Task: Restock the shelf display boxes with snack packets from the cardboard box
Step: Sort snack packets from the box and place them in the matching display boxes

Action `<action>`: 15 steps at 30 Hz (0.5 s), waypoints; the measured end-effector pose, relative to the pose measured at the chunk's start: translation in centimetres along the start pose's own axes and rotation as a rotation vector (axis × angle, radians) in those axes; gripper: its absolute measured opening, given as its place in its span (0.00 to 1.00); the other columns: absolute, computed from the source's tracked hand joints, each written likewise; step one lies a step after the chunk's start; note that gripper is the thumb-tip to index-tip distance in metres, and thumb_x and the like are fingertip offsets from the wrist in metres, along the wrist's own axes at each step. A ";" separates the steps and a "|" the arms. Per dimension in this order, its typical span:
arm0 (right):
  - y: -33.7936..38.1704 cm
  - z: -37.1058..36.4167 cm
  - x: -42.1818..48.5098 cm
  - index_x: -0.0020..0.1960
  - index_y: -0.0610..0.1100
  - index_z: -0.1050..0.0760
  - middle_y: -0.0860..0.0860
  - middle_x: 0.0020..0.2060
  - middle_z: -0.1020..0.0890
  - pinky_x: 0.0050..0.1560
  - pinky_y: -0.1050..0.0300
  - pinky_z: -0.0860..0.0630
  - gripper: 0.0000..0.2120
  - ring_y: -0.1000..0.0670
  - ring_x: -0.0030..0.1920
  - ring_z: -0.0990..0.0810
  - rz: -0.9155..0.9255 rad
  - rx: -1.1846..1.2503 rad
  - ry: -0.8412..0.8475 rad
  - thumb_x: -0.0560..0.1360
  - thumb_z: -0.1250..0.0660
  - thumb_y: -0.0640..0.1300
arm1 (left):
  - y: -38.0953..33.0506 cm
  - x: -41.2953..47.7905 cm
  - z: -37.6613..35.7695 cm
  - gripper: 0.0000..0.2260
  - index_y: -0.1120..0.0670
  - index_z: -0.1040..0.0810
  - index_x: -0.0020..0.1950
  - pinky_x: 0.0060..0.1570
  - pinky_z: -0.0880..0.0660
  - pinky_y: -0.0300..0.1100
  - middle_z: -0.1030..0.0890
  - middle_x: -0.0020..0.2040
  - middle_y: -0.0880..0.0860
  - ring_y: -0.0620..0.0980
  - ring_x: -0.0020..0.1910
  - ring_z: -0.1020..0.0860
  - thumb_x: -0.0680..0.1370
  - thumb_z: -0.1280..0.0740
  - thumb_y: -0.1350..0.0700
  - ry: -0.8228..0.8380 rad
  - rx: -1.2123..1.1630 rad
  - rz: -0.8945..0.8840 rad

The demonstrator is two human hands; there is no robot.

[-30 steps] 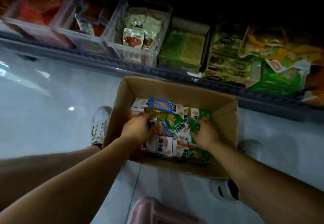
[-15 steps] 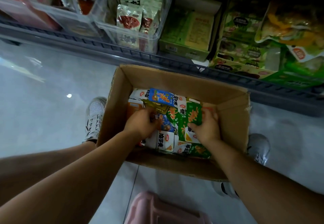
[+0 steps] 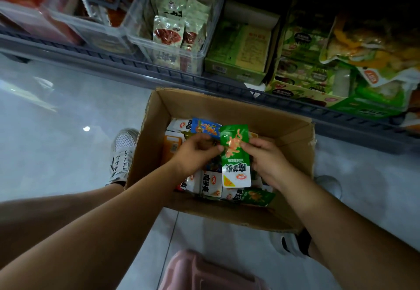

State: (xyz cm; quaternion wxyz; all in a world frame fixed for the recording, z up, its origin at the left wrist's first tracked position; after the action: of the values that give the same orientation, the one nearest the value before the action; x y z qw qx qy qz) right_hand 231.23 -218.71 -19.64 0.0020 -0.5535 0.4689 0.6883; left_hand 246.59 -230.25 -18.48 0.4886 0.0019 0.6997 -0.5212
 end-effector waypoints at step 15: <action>1.1 0.1 -0.5 0.58 0.43 0.22 0.47 0.48 0.14 0.42 0.55 0.21 0.15 0.49 0.45 0.16 0.001 -0.311 0.063 0.72 0.24 0.40 | 2.6 -1.7 0.0 0.23 0.47 0.22 0.66 0.62 0.20 0.55 0.17 0.62 0.53 0.54 0.58 0.16 0.74 0.21 0.55 0.260 0.233 0.247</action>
State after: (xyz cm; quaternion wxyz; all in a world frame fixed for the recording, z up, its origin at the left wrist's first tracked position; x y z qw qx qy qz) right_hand 230.81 -218.98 -18.54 -0.0988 -0.5681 0.3567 0.7350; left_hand 248.80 -228.23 -19.20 0.4509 0.2112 0.6865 -0.5300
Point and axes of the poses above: each hand's wrist, its own x-axis towards the middle knuckle, its own z-axis out of the back of the hand, y = z × x, the point moved 9 cm from there along x, towards the middle knuckle
